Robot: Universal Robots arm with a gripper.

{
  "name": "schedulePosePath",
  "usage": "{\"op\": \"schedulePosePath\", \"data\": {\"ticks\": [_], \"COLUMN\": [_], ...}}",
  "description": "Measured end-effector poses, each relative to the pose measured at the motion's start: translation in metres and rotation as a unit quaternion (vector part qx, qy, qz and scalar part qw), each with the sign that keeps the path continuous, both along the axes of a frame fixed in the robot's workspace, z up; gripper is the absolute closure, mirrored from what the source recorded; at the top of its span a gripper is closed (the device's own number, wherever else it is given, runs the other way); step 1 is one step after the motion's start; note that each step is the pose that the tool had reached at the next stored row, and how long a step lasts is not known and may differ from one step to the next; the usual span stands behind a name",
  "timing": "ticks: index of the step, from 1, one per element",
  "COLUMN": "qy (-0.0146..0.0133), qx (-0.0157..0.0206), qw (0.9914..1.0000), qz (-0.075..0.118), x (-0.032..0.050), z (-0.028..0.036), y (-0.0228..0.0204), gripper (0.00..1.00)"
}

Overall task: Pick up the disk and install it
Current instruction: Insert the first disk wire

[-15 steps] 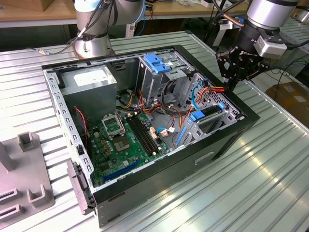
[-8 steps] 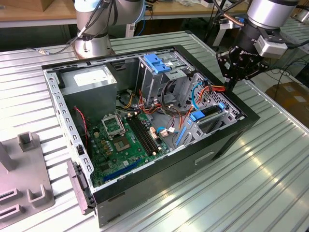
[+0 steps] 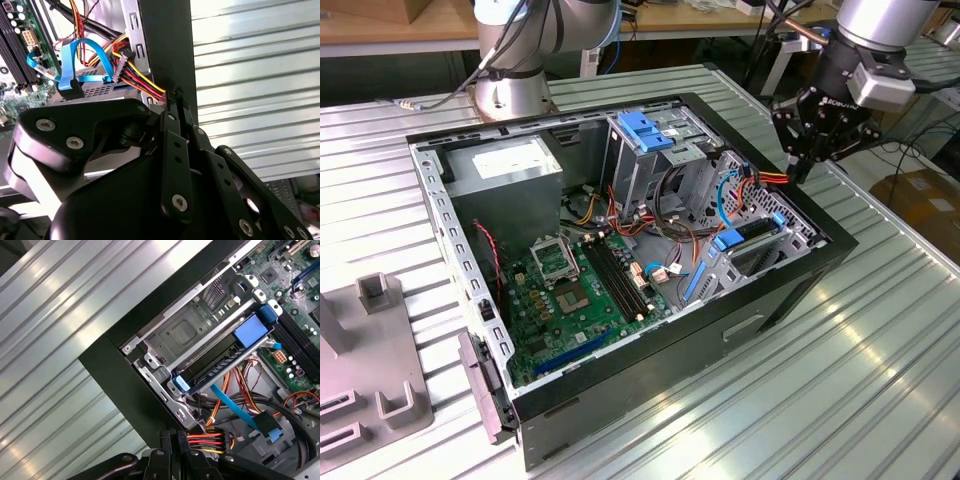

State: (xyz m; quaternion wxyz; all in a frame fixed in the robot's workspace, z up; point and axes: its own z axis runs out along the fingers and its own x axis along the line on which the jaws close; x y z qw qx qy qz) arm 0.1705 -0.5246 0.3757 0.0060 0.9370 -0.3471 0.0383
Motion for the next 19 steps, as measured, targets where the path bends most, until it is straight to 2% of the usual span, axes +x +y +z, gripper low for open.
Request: {"op": "schedulePosePath", "data": {"ticks": [5,9,19], "qy": [0.0,0.0,-0.0003], "qx": [-0.0001,-0.0007,-0.0006], "qw": [0.99936,0.99811,0.99802], "qz": [-0.036,-0.061,-0.063], "x": [0.0,-0.0001,-0.002], "z": [-0.0002,-0.0009,-0.001], "y": [0.0,0.0,0.0], "gripper": [0.84,0.84,0.84]}}
